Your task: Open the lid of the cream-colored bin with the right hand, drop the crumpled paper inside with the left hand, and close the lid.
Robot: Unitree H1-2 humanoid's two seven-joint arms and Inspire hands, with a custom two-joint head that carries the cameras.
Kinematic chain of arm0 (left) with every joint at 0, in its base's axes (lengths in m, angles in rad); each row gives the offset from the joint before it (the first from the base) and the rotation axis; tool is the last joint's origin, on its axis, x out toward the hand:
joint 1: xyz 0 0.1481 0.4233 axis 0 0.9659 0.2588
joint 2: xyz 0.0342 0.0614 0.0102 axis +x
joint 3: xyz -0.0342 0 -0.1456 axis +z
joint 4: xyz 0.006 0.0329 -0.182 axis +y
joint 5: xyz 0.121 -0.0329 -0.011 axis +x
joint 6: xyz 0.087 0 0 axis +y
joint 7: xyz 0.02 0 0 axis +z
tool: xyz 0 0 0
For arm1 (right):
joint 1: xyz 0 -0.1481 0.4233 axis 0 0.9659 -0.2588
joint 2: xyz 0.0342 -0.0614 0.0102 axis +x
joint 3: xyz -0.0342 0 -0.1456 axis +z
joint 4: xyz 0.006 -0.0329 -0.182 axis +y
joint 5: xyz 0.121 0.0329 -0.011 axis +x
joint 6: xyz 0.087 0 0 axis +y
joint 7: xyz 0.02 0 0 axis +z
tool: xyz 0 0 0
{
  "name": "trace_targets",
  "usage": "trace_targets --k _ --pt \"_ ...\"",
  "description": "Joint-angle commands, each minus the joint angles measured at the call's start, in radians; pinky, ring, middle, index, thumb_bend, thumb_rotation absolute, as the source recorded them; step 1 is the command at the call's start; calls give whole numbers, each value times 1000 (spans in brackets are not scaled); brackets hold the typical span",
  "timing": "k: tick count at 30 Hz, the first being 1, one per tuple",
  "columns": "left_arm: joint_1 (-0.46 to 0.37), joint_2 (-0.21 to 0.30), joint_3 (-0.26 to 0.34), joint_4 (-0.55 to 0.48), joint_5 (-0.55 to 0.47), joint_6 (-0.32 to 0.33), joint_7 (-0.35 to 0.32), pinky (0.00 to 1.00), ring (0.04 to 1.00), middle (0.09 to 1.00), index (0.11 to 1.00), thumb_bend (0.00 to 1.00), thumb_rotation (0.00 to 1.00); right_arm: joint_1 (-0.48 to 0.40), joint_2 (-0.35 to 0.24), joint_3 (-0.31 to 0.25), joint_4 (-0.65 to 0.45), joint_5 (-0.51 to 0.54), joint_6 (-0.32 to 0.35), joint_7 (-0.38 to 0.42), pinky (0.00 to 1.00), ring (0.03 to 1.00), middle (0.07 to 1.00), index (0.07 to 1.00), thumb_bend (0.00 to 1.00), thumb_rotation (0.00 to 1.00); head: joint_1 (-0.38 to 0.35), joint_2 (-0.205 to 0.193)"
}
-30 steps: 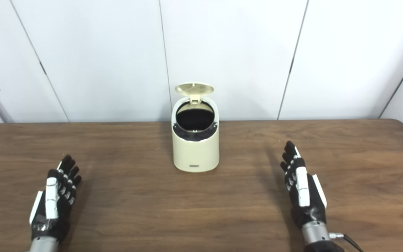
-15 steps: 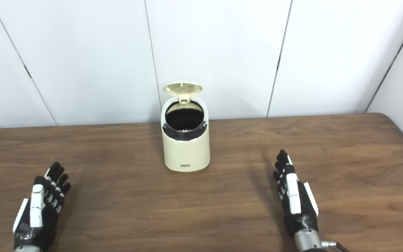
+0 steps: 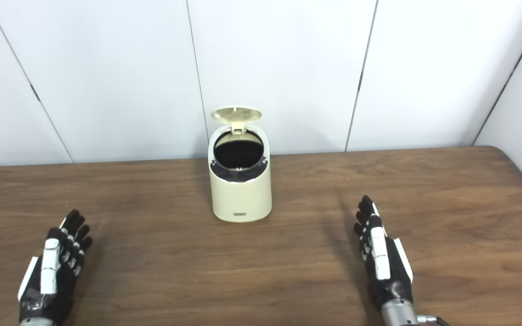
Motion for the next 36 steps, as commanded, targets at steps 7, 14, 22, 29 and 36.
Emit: trace_targets --k 7,14,22,29,36 --pt "2 -28 -9 -21 33 -57 14 1000 1000 1000 989 577 891 -12 -28 -4 43 -6 -41 21 1000 1000 999 989 584 993 20 -30" --pt "11 -29 -16 -15 56 -54 17 1000 1000 1000 1000 576 927 -35 -44 3 29 -33 -3 19 1000 995 990 965 570 999 31 -72" --pt "20 -32 -27 -6 66 -60 17 1000 1000 1000 1000 548 932 -84 -74 20 18 -95 21 13 989 986 979 955 553 1000 43 -133" --pt "24 -36 -35 -10 83 -62 24 1000 1000 1000 1000 524 949 -127 -101 32 -1 -134 39 24 996 970 963 941 563 1000 53 -155" --pt "26 -45 -38 0 82 -75 27 1000 1000 1000 1000 522 942 -183 -138 70 -28 -228 75 21 982 978 958 934 630 1000 59 -169"
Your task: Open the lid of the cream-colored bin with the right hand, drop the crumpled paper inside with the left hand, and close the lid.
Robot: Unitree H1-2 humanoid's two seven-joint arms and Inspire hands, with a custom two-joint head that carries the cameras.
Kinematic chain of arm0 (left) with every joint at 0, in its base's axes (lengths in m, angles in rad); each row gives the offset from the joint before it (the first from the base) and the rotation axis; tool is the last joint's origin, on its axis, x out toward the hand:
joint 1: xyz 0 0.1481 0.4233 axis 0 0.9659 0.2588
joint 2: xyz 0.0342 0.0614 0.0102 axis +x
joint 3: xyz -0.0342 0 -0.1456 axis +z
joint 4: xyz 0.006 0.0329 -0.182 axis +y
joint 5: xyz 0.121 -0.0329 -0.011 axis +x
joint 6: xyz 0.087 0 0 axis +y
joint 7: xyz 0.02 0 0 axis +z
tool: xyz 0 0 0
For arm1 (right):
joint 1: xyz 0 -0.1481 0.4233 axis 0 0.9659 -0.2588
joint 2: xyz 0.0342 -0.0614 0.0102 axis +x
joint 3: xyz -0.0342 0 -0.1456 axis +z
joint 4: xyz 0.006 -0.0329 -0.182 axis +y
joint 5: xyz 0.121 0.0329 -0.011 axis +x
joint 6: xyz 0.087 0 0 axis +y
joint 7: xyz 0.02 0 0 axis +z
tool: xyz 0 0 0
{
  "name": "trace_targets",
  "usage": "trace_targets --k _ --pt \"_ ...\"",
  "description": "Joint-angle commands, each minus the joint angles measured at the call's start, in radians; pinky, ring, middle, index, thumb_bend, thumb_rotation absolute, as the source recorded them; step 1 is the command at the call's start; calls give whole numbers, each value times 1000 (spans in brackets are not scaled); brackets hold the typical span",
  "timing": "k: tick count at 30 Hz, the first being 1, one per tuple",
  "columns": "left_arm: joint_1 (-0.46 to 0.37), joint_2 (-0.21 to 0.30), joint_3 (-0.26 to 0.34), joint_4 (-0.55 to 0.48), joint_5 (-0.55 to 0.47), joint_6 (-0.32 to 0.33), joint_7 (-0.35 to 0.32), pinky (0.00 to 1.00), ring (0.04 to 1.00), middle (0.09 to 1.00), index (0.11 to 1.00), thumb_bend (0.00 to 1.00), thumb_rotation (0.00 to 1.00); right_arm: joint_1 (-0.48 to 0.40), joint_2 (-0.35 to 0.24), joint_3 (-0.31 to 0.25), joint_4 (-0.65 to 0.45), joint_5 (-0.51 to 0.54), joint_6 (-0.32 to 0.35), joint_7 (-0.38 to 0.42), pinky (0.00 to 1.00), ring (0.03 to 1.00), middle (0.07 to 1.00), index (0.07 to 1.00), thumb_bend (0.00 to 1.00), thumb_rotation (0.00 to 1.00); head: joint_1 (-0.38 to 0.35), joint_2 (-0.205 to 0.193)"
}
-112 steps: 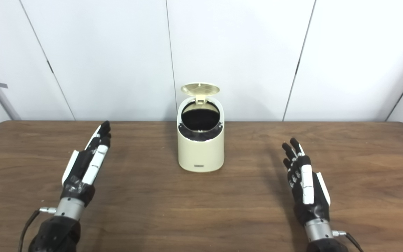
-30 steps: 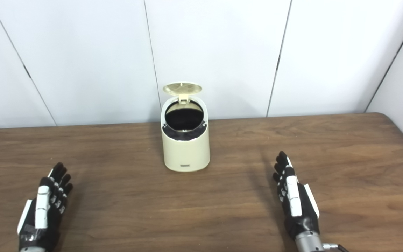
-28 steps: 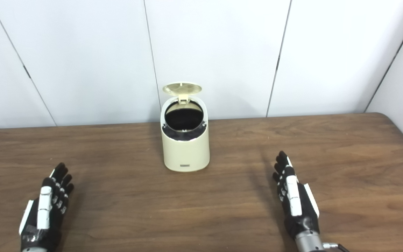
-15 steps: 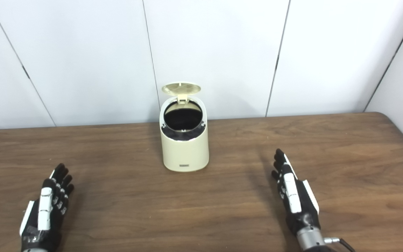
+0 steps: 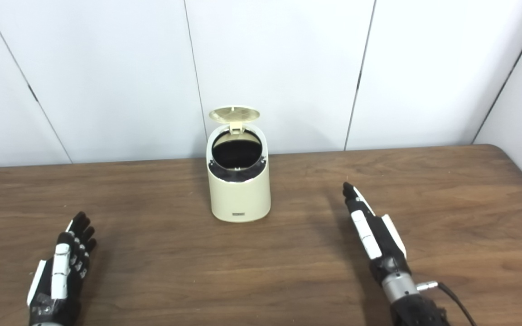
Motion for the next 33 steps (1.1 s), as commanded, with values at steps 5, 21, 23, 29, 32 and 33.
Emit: trace_targets --k 5,21,23,29,32,33 --pt "5 -16 -9 7 15 -21 11 1000 1000 1000 1000 519 946 -93 -8 15 -49 -37 10 -2 973 967 955 927 614 1000 1 -6" --pt "9 -22 -18 11 17 -25 11 1000 1000 1000 1000 505 950 -263 -30 87 -90 -183 53 8 918 942 948 919 644 1000 -1 -5" --pt "10 -22 -20 8 21 -20 15 1000 1000 1000 1000 500 955 -283 -32 96 -95 -205 63 9 911 938 941 916 649 1000 0 -5" --pt "5 -20 -23 15 19 -21 18 1000 1000 1000 1000 497 956 -330 -18 107 -109 -221 86 17 915 944 942 930 611 1000 0 -2" --pt "5 -20 -24 18 23 -22 20 1000 1000 1000 1000 495 959 -346 -15 113 -109 -235 87 15 901 937 940 926 614 1000 0 -4" --pt "5 -20 -25 19 24 -23 21 1000 1000 1000 1000 496 959 -352 -14 116 -108 -242 86 14 904 936 941 924 612 1000 0 -4"
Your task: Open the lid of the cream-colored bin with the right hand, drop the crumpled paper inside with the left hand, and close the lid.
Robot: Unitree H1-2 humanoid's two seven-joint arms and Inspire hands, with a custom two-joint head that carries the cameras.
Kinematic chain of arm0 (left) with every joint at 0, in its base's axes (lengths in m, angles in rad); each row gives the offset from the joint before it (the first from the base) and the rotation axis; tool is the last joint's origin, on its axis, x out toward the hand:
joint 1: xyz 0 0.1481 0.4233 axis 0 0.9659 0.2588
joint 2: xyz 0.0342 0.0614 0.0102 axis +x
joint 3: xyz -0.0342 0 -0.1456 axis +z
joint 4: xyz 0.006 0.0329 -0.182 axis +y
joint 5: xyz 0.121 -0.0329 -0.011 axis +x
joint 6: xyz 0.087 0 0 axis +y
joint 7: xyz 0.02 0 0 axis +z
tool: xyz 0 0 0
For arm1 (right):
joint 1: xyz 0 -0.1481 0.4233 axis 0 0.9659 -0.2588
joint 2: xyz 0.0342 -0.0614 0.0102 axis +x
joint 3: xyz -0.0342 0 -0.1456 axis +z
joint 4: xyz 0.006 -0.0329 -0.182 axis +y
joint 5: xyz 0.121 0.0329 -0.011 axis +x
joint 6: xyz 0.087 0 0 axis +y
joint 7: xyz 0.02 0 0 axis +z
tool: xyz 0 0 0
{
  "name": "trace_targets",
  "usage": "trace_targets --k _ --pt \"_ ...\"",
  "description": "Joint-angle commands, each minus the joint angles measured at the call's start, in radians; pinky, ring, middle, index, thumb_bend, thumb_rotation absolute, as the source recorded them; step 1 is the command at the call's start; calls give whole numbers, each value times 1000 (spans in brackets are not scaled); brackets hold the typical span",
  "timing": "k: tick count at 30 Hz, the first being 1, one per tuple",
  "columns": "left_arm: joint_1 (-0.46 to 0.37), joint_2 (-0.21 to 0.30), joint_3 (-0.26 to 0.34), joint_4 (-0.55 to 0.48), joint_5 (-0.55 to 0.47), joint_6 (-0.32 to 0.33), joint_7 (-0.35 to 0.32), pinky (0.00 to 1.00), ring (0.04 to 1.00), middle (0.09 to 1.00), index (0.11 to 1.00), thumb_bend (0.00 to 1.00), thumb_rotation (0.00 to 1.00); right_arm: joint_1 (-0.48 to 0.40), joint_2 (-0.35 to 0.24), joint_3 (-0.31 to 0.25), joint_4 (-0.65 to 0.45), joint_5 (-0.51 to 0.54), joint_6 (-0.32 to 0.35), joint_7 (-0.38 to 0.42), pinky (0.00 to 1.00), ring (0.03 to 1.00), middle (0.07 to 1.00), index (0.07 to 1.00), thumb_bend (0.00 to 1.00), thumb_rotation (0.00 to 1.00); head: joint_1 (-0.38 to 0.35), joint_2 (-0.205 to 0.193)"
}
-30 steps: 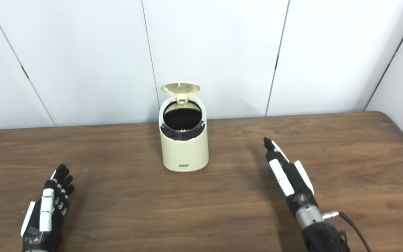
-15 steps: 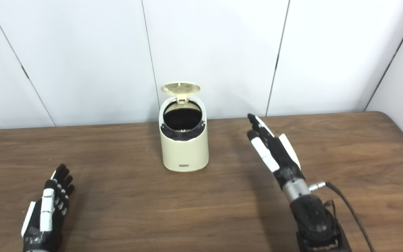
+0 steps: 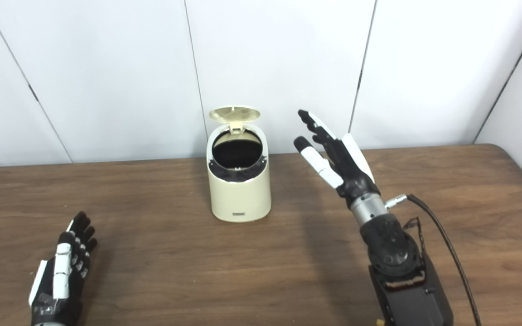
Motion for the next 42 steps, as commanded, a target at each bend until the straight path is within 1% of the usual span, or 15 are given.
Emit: trace_targets --k 1,4,8,12,14,17,20,23,26,27,33,35,38,42 --pt "5 -12 -13 19 17 -18 2 1000 1000 1000 1000 497 959 -59 -1 4 -32 -21 -14 -8 899 932 940 923 606 1000 1 0" --pt "7 -13 -14 21 18 -21 4 1000 1000 1000 1000 504 950 -83 -3 18 -31 -62 -6 -11 879 920 932 917 588 1000 0 -2" --pt "8 -12 -14 27 20 -28 -2 1000 1000 1000 1000 488 958 -111 -10 32 -27 -103 -3 -7 878 926 940 917 565 1000 0 -2" --pt "6 -12 -14 37 16 -39 -8 1000 1000 1000 1000 473 957 -138 -11 34 -11 -101 -15 1 876 924 933 913 574 1000 0 -4" --pt "6 -11 -15 38 20 -40 -9 1000 1000 1000 1000 477 952 -153 -15 36 -3 -97 -21 9 875 927 936 914 556 1000 0 -4" --pt "5 -8 -16 40 21 -42 -10 1000 1000 1000 1000 485 949 -172 -29 48 3 -122 -15 21 878 930 940 917 552 1000 -1 -4" --pt "5 -9 -14 38 22 -37 -8 1000 1000 1000 1000 494 938 -197 -43 62 3 -144 8 43 884 934 943 924 570 1000 -3 -4" --pt "4 -10 -14 37 19 -35 -8 1000 1000 1000 1000 484 947 -220 -57 75 2 -159 34 73 889 936 947 934 584 1000 -4 -4" --pt "2 -10 -14 41 16 -37 -10 1000 1000 1000 1000 471 936 -246 -69 85 9 -167 33 96 888 940 952 942 577 1000 -6 -4" --pt "1 -10 -15 43 16 -38 -10 1000 1000 1000 1000 476 933 -253 -70 86 13 -169 30 99 877 931 946 937 559 1000 -7 -5" --pt "0 -12 -18 40 20 -39 -10 1000 1000 1000 1000 482 929 -296 -89 117 32 -205 31 132 859 921 935 922 528 1000 -4 -5" --pt "0 -12 -18 38 21 -38 -8 1000 1000 1000 1000 484 929 -305 -95 125 37 -216 31 140 857 920 933 918 528 1000 -2 -3" --pt "0 -12 -17 35 14 -32 -11 1000 1000 1000 1000 487 927 -327 -106 143 46 -234 45 178 870 936 943 921 536 1000 -2 -3" --pt "1 -13 -16 38 13 -35 -9 1000 1000 1000 1000 488 923 -349 -115 156 67 -240 33 207 885 953 945 912 551 1000 -4 -1"
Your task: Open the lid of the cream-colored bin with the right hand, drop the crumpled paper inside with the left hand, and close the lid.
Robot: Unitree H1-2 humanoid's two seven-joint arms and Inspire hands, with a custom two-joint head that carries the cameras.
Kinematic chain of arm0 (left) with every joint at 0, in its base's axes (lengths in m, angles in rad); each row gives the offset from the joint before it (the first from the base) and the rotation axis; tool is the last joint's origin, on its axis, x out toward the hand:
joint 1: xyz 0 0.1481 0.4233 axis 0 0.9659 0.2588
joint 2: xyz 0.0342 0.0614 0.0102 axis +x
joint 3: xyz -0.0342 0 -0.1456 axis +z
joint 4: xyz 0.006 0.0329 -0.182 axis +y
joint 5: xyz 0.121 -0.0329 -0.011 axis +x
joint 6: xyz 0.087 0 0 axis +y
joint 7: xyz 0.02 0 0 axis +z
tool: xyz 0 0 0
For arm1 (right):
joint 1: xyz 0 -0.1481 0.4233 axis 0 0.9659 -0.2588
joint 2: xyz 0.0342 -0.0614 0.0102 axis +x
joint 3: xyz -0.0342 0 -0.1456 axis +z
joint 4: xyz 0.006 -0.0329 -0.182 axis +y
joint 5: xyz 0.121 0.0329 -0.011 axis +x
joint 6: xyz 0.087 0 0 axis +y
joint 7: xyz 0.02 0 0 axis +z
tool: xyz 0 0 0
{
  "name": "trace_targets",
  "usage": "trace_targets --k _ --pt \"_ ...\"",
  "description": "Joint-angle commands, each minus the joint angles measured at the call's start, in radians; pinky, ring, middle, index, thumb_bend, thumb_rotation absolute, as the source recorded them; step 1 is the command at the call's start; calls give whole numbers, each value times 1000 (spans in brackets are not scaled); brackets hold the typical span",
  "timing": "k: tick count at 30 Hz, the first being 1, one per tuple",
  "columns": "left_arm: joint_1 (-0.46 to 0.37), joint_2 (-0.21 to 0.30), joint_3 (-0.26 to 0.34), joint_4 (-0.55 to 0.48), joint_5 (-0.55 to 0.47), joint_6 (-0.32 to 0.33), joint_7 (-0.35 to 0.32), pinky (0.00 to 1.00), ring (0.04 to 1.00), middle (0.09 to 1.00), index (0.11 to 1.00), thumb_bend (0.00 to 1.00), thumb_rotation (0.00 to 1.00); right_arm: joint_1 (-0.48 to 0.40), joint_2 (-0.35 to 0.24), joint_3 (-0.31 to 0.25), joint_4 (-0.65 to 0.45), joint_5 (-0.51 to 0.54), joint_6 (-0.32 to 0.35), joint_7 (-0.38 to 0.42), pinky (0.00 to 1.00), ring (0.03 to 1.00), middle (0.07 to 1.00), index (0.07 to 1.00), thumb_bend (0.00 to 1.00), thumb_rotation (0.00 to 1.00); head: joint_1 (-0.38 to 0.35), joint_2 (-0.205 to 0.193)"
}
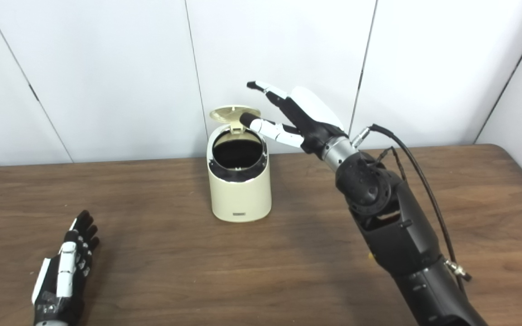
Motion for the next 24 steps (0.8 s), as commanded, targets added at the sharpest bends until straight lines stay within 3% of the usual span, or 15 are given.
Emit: trace_targets --k 1,14,24 --pt "6 -13 -10 32 -8 -30 -9 1000 1000 1000 1000 487 925 -71 -16 0 -3 -12 -21 -2 885 955 944 910 553 1000 0 0" --pt "13 -21 -13 21 -10 -27 -7 1000 1000 1000 1000 479 934 -116 -66 37 -5 -67 -5 75 910 980 938 906 603 1000 5 10" --pt "12 -26 -14 27 -14 -35 -10 1000 1000 1000 1000 476 921 -125 -87 46 -21 -85 -9 137 869 972 928 897 618 1000 5 17"
